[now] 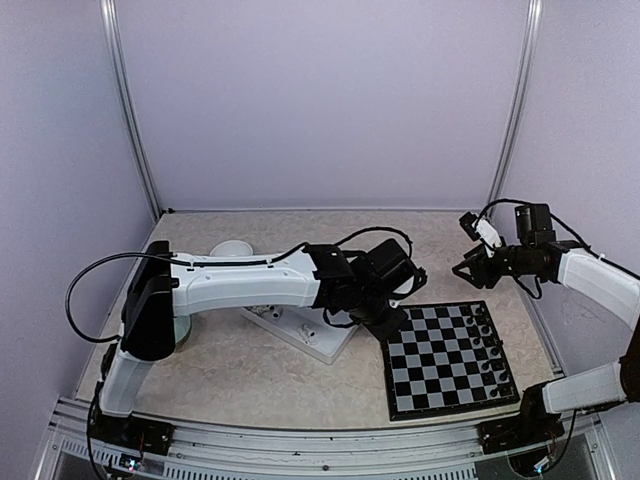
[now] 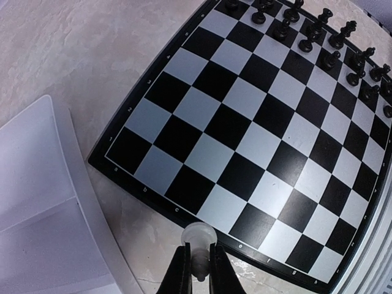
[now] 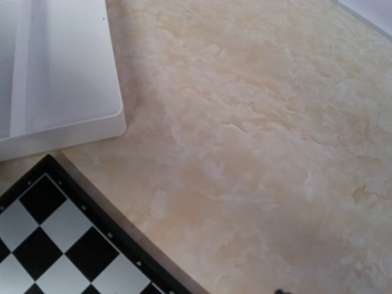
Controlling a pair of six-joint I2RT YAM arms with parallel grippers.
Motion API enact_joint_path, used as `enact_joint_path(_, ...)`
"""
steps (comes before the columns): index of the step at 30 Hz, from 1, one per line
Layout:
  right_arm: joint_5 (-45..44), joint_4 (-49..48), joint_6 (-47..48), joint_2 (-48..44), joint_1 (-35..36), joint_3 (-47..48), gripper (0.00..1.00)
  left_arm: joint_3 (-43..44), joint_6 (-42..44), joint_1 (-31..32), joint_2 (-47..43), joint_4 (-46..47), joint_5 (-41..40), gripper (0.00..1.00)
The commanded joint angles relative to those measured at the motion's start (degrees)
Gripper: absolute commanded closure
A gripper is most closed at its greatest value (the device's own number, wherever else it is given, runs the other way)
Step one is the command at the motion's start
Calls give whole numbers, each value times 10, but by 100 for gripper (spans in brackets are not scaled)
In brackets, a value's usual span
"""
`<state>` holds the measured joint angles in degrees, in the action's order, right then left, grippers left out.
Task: Set up the chess pieces on the board
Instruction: Place the bishop on c1.
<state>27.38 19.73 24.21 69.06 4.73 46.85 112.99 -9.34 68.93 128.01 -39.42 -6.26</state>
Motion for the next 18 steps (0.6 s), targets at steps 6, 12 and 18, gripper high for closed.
enact_joint_path(6,-6,-14,12,-3,-3,-9,46,50,15,3,51,0,19,94)
enact_joint_path(12,-7,-13,15,1,1,-9,46,72,14,-3,84,0,1,93)
enact_joint_path(18,-10,-13,18,3,4,-9,46,82,10,-16,103,7,16,93)
